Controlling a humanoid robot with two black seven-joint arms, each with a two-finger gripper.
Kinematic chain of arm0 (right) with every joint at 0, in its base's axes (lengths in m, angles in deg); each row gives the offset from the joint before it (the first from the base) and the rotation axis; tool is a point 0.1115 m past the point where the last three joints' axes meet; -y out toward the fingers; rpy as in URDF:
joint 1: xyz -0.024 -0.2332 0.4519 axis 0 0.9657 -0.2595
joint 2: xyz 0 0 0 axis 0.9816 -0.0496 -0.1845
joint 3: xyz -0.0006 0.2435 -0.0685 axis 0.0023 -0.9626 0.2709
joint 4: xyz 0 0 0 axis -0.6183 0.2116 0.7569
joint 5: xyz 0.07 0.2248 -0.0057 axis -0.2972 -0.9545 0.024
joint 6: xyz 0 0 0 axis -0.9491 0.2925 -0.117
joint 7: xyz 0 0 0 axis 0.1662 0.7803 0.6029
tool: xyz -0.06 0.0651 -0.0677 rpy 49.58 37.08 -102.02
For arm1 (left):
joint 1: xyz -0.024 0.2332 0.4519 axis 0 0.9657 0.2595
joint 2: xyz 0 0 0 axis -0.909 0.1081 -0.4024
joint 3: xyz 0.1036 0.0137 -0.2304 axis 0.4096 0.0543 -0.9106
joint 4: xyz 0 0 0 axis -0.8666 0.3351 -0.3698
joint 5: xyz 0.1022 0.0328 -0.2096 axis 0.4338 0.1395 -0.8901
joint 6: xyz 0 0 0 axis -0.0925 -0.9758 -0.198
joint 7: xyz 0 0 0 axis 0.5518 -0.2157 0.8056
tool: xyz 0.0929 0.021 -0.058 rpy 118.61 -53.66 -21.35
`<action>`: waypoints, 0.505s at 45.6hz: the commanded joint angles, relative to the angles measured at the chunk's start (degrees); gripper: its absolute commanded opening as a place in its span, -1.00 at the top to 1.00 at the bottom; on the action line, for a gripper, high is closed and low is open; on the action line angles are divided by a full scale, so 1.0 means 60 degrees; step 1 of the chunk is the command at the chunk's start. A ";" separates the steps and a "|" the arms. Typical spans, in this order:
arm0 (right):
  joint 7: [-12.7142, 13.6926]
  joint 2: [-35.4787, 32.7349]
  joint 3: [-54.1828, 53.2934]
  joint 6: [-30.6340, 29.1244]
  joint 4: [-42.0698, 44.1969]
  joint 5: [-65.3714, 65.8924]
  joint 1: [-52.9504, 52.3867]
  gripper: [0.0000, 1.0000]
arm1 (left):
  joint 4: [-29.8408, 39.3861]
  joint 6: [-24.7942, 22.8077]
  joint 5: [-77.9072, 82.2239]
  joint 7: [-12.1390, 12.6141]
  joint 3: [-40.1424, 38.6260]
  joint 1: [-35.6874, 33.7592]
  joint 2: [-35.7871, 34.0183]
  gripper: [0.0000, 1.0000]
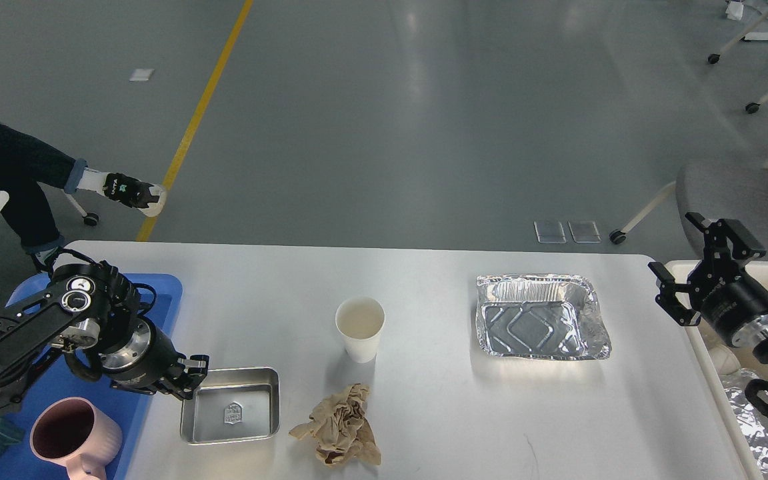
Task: Tidy desktop
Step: 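Lift the steel tray with the left gripper over the blue bin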
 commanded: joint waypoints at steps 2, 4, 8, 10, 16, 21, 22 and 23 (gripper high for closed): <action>0.0000 0.0001 0.0001 0.0000 0.0000 0.0000 0.0015 -1.00 | 0.0104 0.0000 0.0000 -0.0004 -0.0382 0.0000 0.0006 1.00; 0.0000 0.0001 0.0001 0.0000 0.0000 0.0000 0.0015 -1.00 | 0.0177 0.0000 0.0000 -0.0004 -0.0441 0.0000 0.0006 1.00; 0.0000 0.0001 0.0001 0.0000 0.0000 0.0000 0.0015 -1.00 | 0.0221 0.0000 0.0000 -0.0004 -0.0616 -0.0015 0.0006 1.00; 0.0000 0.0001 0.0001 0.0000 0.0000 0.0000 0.0015 -1.00 | 0.0236 0.0000 0.0000 -0.0004 -0.0836 -0.0015 0.0006 1.00; 0.0000 0.0001 0.0001 0.0000 0.0000 0.0000 0.0015 -1.00 | 0.0265 0.0000 -0.0015 -0.0004 -0.1422 0.0014 0.0007 1.00; 0.0000 0.0001 0.0001 0.0000 0.0000 0.0000 0.0015 -1.00 | 0.0514 0.0000 0.0000 -0.0004 -0.2007 0.0146 -0.0008 1.00; 0.0000 0.0015 0.0001 0.0000 0.0000 0.0000 0.0015 -1.00 | 0.0529 0.0000 0.0000 -0.0004 -0.2183 0.0161 0.0006 1.00; 0.0000 0.0001 0.0001 0.0000 0.0000 0.0000 0.0015 -1.00 | 0.0529 0.0000 0.0000 -0.0004 -0.2358 0.0190 0.0006 1.00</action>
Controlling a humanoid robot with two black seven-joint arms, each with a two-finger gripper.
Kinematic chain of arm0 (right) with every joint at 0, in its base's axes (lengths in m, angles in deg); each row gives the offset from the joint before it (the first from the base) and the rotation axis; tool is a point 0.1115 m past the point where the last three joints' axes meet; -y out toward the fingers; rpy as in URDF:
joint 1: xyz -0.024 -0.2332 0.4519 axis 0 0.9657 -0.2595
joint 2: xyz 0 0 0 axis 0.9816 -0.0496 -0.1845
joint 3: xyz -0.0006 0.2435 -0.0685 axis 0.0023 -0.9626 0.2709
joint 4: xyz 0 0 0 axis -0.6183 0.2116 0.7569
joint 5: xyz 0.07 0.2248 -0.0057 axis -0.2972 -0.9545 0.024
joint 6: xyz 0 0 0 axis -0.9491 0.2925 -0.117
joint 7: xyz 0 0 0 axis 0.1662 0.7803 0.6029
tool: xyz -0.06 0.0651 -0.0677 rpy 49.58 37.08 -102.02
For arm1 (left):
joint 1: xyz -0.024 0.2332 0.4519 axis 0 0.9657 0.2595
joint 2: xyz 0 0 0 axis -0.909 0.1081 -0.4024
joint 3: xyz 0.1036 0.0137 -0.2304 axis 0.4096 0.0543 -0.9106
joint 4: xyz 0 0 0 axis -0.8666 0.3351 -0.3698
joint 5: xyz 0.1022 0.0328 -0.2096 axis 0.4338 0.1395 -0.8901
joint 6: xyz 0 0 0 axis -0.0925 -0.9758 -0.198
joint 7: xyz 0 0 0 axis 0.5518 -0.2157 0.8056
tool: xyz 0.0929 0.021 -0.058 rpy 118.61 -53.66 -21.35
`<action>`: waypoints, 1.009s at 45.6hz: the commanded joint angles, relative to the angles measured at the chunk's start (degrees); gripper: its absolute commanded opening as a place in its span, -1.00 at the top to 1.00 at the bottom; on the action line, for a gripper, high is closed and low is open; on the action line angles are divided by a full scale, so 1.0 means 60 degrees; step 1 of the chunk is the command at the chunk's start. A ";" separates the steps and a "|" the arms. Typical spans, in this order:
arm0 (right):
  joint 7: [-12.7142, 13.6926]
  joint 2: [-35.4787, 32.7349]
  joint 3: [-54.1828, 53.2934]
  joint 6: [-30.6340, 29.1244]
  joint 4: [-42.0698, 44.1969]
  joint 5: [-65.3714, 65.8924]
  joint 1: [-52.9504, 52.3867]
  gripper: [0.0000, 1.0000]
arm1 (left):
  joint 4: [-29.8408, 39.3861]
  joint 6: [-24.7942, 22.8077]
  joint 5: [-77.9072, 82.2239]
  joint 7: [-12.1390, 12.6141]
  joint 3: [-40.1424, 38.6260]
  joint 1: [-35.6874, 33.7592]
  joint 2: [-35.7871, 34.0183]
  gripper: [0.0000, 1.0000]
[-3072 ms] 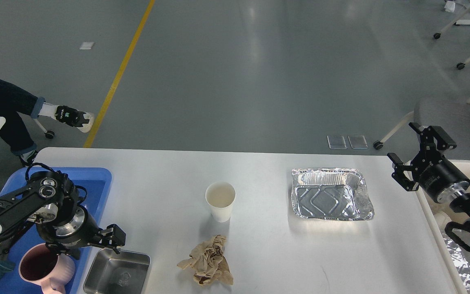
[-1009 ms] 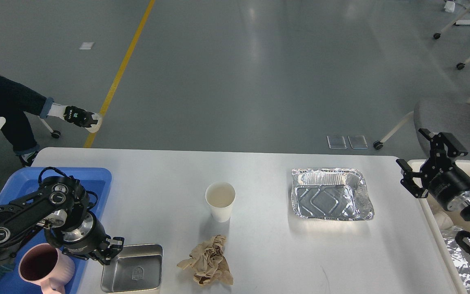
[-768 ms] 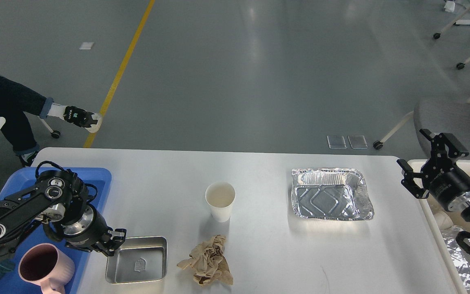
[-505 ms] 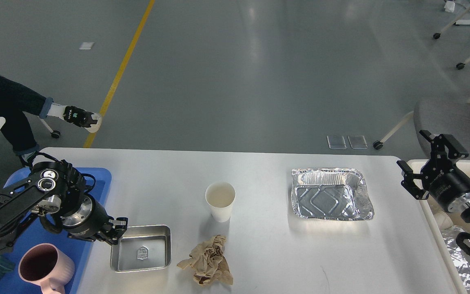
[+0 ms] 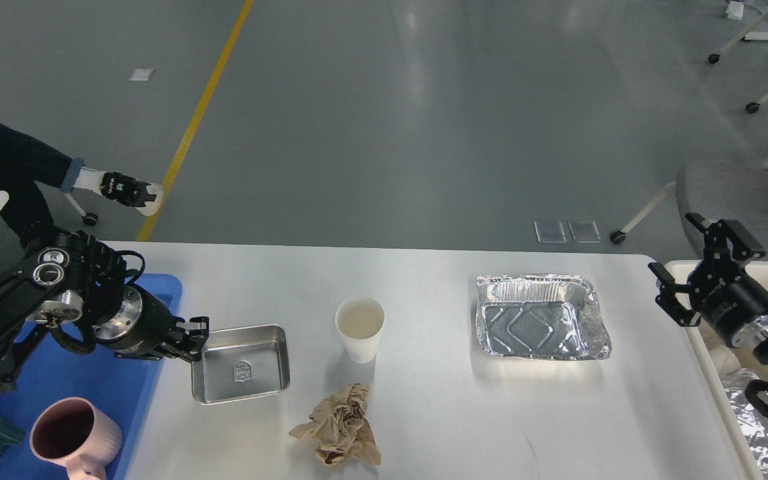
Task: Tidy desktop
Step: 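Lift the steel tray with the left gripper over the blue bin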
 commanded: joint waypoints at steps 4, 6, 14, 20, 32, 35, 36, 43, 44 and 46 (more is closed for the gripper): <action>0.0000 -0.0001 0.0003 0.0000 0.0000 0.0000 0.0000 -1.00 | 0.0145 0.0001 -0.0012 0.0001 -0.1297 0.0131 0.0071 1.00; 0.0000 -0.0001 0.0003 -0.0014 0.0000 0.0015 0.0000 -1.00 | 0.0145 0.0001 -0.0026 0.0001 -0.1575 0.0117 0.0086 1.00; 0.0000 0.0013 0.0003 -0.0029 0.0000 0.0000 0.0000 -1.00 | 0.0145 0.0001 -0.0071 0.0001 -0.2703 0.0102 0.0218 1.00; 0.0000 0.0028 0.0003 -0.0029 0.0000 0.0000 0.0000 -1.00 | 0.0145 0.0001 -0.0085 0.0001 -0.3493 0.0029 0.0379 1.00; 0.0000 -0.0001 0.0003 -0.0029 0.0000 0.0000 0.0000 -1.00 | 0.0145 0.0001 -0.0334 0.0001 -0.4827 -0.0338 0.0511 1.00; 0.0000 -0.0001 0.0003 -0.0029 0.0000 0.0015 0.0000 -1.00 | 0.0130 0.0001 -0.0495 0.0001 -0.5062 -0.0381 0.0496 1.00; 0.0000 -0.0001 0.0003 -0.0029 0.0000 0.0015 0.0000 -1.00 | 0.0130 0.0001 -0.0524 0.0001 -0.5164 -0.0425 0.0496 1.00; 0.0000 -0.0001 0.0003 -0.0029 0.0000 0.0015 0.0000 -1.00 | 0.0013 0.0001 -0.0890 0.0001 -0.5677 -0.1069 0.0555 1.00; 0.0000 -0.0001 0.0003 -0.0029 0.0000 0.0000 0.0000 -1.00 | 0.0013 0.0001 -0.0978 0.0001 -0.5721 -0.1157 0.0555 1.00; 0.0000 -0.0001 0.0003 -0.0029 0.0000 0.0015 0.0014 -1.00 | 0.0013 0.0001 -0.1139 0.0001 -0.5751 -0.1333 0.0540 1.00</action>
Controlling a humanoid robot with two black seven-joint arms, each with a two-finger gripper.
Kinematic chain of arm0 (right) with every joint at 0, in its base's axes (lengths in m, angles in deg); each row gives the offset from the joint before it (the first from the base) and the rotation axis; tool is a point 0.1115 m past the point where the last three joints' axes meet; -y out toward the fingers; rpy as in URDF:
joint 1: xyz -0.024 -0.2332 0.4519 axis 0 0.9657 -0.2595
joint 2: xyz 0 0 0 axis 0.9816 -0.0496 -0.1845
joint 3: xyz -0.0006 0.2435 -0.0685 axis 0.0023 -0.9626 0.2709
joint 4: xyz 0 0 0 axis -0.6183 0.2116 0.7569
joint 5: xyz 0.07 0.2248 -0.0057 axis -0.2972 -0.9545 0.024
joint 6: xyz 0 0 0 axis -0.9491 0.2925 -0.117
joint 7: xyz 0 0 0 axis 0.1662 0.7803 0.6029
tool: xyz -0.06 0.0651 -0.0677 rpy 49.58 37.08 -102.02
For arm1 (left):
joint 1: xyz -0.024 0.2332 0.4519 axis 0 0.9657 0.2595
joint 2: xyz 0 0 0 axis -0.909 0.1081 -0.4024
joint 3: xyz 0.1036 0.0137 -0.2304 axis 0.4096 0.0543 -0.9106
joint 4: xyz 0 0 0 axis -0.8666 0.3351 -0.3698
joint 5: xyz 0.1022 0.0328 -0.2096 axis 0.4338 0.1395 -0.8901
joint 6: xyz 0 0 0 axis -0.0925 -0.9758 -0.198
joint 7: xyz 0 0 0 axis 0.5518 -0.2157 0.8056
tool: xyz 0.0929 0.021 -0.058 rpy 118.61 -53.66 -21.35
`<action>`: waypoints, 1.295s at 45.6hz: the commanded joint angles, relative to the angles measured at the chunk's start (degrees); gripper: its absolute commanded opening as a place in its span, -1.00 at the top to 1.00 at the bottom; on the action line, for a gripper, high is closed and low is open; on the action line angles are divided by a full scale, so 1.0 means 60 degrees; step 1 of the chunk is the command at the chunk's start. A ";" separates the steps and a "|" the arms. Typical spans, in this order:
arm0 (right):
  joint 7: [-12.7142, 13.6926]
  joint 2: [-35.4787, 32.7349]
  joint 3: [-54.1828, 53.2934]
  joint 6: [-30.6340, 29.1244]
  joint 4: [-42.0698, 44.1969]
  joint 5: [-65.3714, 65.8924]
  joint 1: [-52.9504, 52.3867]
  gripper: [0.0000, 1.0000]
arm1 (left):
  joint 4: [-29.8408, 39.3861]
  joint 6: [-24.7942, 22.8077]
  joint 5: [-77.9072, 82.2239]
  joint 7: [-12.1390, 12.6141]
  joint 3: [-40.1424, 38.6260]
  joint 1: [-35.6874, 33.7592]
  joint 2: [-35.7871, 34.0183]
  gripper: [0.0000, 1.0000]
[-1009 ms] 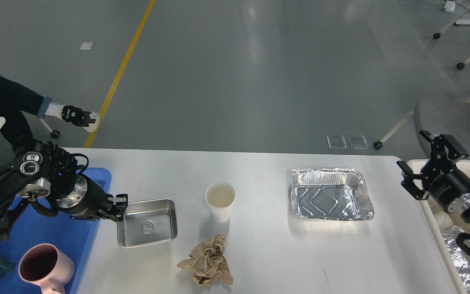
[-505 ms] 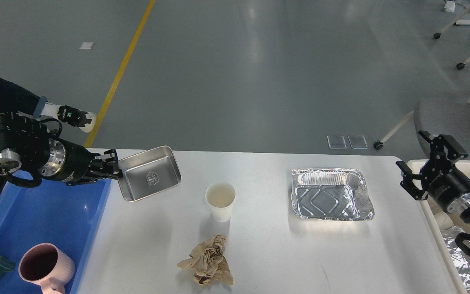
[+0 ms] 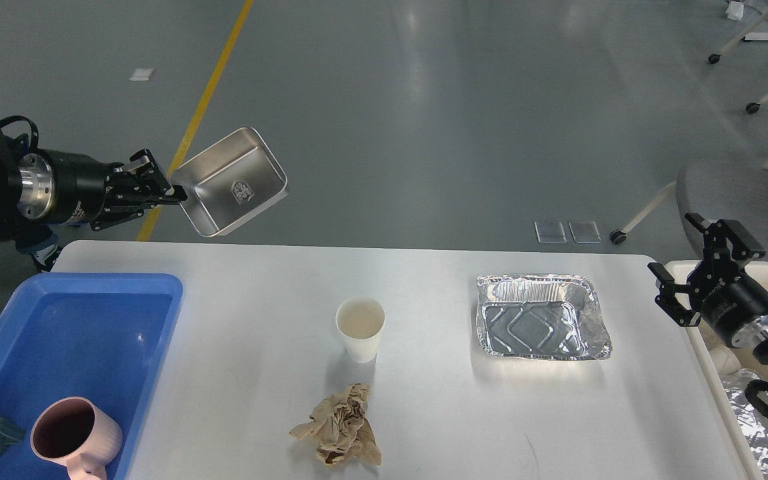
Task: Tidy desktop
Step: 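Lift the steel tray with the left gripper over the blue bin, then lower the steel tray into the blue bin and release it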
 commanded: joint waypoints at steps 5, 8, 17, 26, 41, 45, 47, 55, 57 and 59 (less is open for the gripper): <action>0.0000 -0.0015 0.0000 0.0000 -0.0044 -0.0007 0.0044 -1.00 | -0.0099 0.0000 -0.0581 0.0000 -0.0160 -0.0948 -0.0065 1.00; 0.0000 -0.0015 0.0000 0.0000 -0.0088 -0.0007 0.0058 -1.00 | -0.0172 0.0000 -0.0581 0.0000 -0.0160 -0.1095 -0.0080 1.00; 0.0000 -0.0044 0.0000 0.0000 -0.0088 -0.0007 0.0058 -1.00 | -0.0172 0.0000 -0.0727 0.0000 -0.0160 -0.1110 -0.0226 1.00; 0.0000 -0.0074 -0.0015 0.0000 -0.0088 0.0008 0.0073 -1.00 | -0.0333 0.0000 -0.0962 0.0000 -0.0014 -0.0774 -0.1074 1.00; 0.0000 0.0073 0.0029 -0.0014 -0.0073 0.0008 0.0058 -1.00 | -0.1328 0.0000 -0.0640 0.0000 0.0001 0.1160 -0.2614 1.00; 0.0000 0.0175 0.0058 -0.0014 -0.0073 0.0008 0.0058 -1.00 | -0.1768 0.0000 -0.0157 0.0000 -0.0130 0.1410 -0.2570 1.00; 0.0000 0.0234 0.0073 -0.0014 -0.0073 0.0008 0.0044 -1.00 | -0.1958 0.0000 0.0019 0.0000 -0.0160 0.1439 -0.2555 1.00; 0.0000 0.0453 0.0131 -0.0014 -0.0073 0.0037 0.0058 -1.00 | -0.2999 0.0000 0.0122 0.0000 -0.0247 0.1542 -0.2336 1.00; 0.0000 0.0468 0.0131 -0.0014 -0.0073 0.0052 0.0058 -1.00 | -0.3043 0.0000 0.0122 0.0000 -0.0335 0.1542 -0.2190 1.00; 0.0000 0.0468 0.0146 -0.0014 -0.0073 0.0095 0.0059 -1.00 | -0.3102 0.0000 0.0122 0.0000 -0.0394 0.1542 -0.2058 1.00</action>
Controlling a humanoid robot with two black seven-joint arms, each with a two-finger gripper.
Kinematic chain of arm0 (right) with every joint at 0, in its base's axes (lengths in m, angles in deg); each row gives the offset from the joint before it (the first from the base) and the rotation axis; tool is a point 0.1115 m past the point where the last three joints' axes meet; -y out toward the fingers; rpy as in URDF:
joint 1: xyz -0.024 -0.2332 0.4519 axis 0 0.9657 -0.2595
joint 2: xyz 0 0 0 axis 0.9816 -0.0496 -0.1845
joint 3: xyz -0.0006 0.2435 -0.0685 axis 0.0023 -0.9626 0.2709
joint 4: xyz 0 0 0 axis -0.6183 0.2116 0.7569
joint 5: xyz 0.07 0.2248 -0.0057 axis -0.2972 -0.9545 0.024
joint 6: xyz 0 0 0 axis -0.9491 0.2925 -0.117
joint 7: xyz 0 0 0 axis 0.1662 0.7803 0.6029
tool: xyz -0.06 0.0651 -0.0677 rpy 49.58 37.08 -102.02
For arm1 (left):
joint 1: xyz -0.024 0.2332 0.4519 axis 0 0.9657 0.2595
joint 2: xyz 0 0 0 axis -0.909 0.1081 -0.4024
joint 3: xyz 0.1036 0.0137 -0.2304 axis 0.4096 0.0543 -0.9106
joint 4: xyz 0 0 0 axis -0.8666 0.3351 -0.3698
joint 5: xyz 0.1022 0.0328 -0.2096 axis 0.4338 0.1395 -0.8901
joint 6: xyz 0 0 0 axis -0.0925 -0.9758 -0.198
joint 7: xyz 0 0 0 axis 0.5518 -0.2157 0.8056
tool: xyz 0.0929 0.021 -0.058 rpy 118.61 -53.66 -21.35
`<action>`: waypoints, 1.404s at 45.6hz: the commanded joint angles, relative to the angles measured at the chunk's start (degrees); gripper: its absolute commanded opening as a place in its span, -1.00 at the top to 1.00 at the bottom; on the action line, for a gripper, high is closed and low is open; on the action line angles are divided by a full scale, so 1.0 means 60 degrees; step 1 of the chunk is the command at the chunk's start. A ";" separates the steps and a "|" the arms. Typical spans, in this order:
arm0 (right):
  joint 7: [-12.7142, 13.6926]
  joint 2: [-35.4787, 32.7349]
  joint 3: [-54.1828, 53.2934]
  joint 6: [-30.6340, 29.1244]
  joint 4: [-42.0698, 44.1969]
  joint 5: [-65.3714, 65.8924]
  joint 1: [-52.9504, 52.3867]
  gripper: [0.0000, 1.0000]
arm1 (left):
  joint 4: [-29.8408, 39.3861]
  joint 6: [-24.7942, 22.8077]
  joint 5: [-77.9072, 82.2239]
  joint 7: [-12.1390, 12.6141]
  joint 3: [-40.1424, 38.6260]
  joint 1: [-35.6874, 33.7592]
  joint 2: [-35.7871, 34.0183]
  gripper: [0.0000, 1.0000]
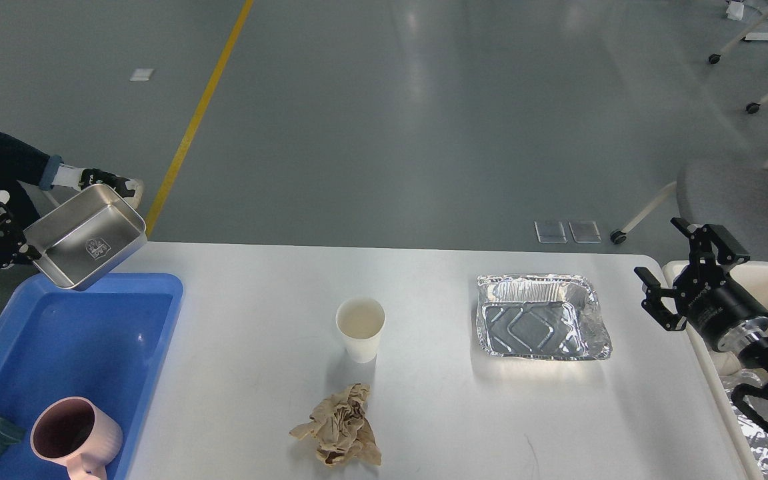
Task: Tidy desktop
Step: 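Lower the steel tray into the blue bin and release it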
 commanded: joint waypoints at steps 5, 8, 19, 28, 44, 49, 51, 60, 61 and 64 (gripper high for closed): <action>-0.0001 0.0049 0.0021 0.0001 0.0014 0.0064 0.0028 -1.00 | -0.0587 0.0000 -0.0007 0.0000 -0.0353 0.0010 0.0594 1.00; -0.0001 0.0063 0.0021 0.0001 0.0014 0.0079 0.0013 -1.00 | -0.0632 0.0000 -0.0007 0.0000 -0.0747 0.0010 0.0785 1.00; -0.0001 0.0063 0.0021 0.0001 0.0014 0.0079 0.0013 -1.00 | -0.0632 0.0000 -0.0007 0.0000 -0.1247 0.0010 0.1093 1.00; -0.0001 0.0137 0.0035 0.0001 0.0014 0.0093 0.0057 -1.00 | -0.0661 0.0000 0.0008 0.0000 -0.1496 0.0010 0.1093 1.00; -0.0001 0.0283 0.0035 0.0001 -0.0001 0.0093 0.0072 -1.00 | -0.0764 0.0000 0.0374 -0.0187 -0.1628 0.0244 0.1078 1.00; -0.0001 0.0283 0.0035 0.0001 -0.0001 0.0093 0.0087 -1.00 | -0.0778 0.0000 0.0477 -0.0187 -0.1599 0.0537 0.1078 1.00; -0.0001 0.0283 0.0035 0.0001 -0.0001 0.0093 0.0087 -1.00 | -0.0880 0.0000 0.0564 -0.0187 -0.1599 0.0741 0.1064 1.00; -0.0001 0.0312 0.0065 0.0001 -0.0001 0.0093 0.0087 -1.00 | -0.1057 0.0000 0.0609 -0.0304 -0.1642 0.1372 0.1122 1.00; -0.0001 0.0312 0.0065 0.0001 -0.0001 0.0093 0.0087 -1.00 | -0.1057 0.0000 0.0609 -0.0362 -0.1642 0.1416 0.1122 1.00; -0.0001 0.0312 0.0079 0.0001 -0.0001 0.0093 0.0101 -1.00 | -0.1173 0.0000 0.0623 -0.0582 -0.1628 0.1519 0.1108 1.00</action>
